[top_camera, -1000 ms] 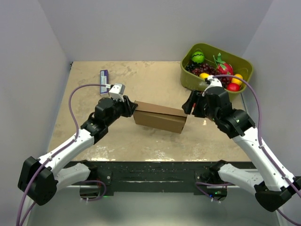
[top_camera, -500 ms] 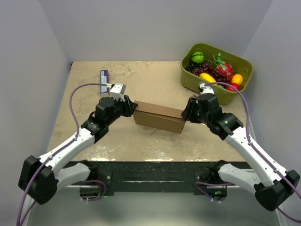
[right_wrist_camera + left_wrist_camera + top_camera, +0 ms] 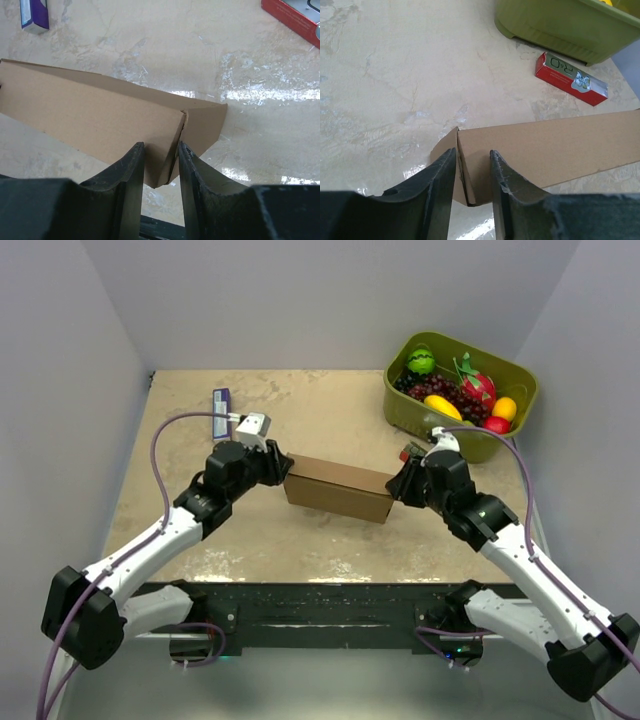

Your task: Fold the paper box

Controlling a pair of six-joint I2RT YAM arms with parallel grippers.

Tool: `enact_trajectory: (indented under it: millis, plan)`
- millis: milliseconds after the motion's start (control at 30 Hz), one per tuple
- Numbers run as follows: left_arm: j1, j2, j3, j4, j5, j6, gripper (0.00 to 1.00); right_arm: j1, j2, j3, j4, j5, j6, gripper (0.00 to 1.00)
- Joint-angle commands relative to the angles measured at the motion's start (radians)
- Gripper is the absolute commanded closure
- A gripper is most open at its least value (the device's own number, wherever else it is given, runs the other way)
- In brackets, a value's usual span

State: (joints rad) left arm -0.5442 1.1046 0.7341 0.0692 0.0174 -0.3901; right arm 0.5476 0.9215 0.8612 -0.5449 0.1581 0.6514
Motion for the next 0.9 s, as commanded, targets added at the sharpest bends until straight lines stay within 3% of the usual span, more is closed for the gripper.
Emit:
enact_trajectory:
  millis: [0,200,300,733,867]
  plan:
    - [0.009,0.026,0.065,-0.089,-0.01,0.048,0.57,-0.008,0.03,-0.062,-0.19,0.026,-0.021,0.77]
    - [0.053,-0.006,0.136,-0.117,0.056,0.039,0.39,-0.008,0.042,-0.07,-0.175,0.012,-0.021,0.88]
    - [0.081,-0.048,0.1,-0.129,0.096,0.011,0.38,-0.008,0.04,-0.07,-0.168,0.011,-0.022,0.89]
    - [0.116,-0.101,-0.1,-0.003,0.222,-0.081,0.43,-0.006,0.05,-0.06,-0.165,0.004,-0.036,0.92]
    - [0.116,-0.094,-0.147,-0.008,0.208,-0.084,0.55,-0.008,0.053,-0.059,-0.165,0.001,-0.036,0.93]
